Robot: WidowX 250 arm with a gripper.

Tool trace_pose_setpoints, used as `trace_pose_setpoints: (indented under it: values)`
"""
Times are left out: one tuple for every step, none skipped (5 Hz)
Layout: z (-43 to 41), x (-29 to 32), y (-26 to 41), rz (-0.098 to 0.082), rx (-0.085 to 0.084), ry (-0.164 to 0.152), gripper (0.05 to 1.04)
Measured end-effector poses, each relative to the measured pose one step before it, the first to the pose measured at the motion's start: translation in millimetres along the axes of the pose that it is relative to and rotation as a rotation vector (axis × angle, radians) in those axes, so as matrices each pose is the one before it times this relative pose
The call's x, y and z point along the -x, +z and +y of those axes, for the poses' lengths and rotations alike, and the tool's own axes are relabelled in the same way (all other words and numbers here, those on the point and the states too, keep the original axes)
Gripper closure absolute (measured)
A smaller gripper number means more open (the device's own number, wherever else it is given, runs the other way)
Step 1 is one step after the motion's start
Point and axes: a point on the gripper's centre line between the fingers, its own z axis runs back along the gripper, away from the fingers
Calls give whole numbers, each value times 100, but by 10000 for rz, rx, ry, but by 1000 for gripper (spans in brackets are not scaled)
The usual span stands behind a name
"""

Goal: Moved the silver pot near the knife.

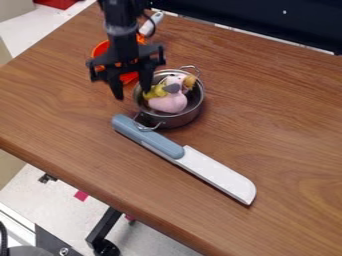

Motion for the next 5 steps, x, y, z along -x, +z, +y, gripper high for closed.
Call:
trace_pose_setpoints:
  values:
    - [-41, -68, 588, 27, -455, -120, 102]
    - [-751, -369, 1494, 153, -85, 425, 85]
    - [-1836, 741, 573, -354, 63, -619, 85]
    - [-3394, -212, 1957, -519, 792, -1603, 85]
    - [-2767, -154, -225, -576, 405, -1273, 85]
